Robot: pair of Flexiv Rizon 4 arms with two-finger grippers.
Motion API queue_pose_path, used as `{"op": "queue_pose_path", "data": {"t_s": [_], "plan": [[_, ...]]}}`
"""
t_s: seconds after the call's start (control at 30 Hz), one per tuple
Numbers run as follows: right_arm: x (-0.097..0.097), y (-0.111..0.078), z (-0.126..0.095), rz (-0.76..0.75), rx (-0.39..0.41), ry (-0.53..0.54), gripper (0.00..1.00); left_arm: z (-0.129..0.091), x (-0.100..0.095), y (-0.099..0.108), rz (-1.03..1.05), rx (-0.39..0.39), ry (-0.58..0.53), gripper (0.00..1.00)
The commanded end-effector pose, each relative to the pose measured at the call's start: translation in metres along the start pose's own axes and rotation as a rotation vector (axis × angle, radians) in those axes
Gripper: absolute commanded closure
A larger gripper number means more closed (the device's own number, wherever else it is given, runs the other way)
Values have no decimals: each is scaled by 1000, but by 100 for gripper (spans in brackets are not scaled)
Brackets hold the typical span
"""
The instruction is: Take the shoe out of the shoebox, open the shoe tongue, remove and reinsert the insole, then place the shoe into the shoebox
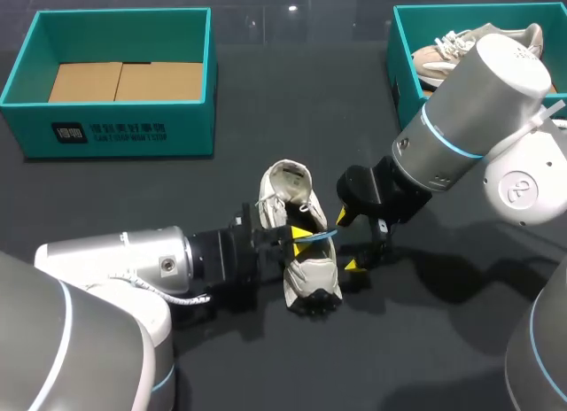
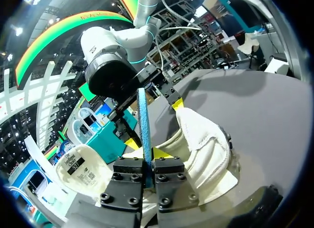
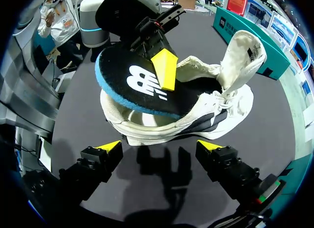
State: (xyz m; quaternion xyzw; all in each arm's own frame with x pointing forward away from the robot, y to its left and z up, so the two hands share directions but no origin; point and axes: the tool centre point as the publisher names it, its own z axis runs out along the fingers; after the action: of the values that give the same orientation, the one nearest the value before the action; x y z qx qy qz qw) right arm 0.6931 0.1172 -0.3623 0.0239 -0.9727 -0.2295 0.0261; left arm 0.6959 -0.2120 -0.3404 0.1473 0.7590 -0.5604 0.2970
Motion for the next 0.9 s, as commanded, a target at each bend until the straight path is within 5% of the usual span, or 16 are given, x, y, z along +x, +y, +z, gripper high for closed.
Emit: {"op": "queue_pose_path", "data": {"t_s": [0.03, 0.1, 0.13, 0.17, 0.27, 0.53, 0.63, 0.9], "plan": [[1, 0, 1, -1, 0, -2, 0, 0, -3, 1, -19, 2, 6, 100], [1, 0, 1, -1, 0, -2, 0, -1, -2, -3, -23, 2, 9, 99], [1, 0, 1, -1, 0, -2, 0, -2, -1, -6, -26, 3, 12, 80], [1, 0, 1, -1, 0, -2, 0, -2, -1, -8, -27, 6, 14, 71], [1, 0, 1, -1, 0, -2, 0, -3, 0, -18, -26, 20, 16, 68], [1, 0, 1, -1, 0, -2, 0, -6, 3, -39, -10, 62, 26, 74], [1, 0, 1, -1, 0, -2, 0, -5, 4, -42, -2, 72, 35, 100], [1, 0, 1, -1, 0, -2, 0, 3, 3, -25, 38, 56, 72, 100]]}}
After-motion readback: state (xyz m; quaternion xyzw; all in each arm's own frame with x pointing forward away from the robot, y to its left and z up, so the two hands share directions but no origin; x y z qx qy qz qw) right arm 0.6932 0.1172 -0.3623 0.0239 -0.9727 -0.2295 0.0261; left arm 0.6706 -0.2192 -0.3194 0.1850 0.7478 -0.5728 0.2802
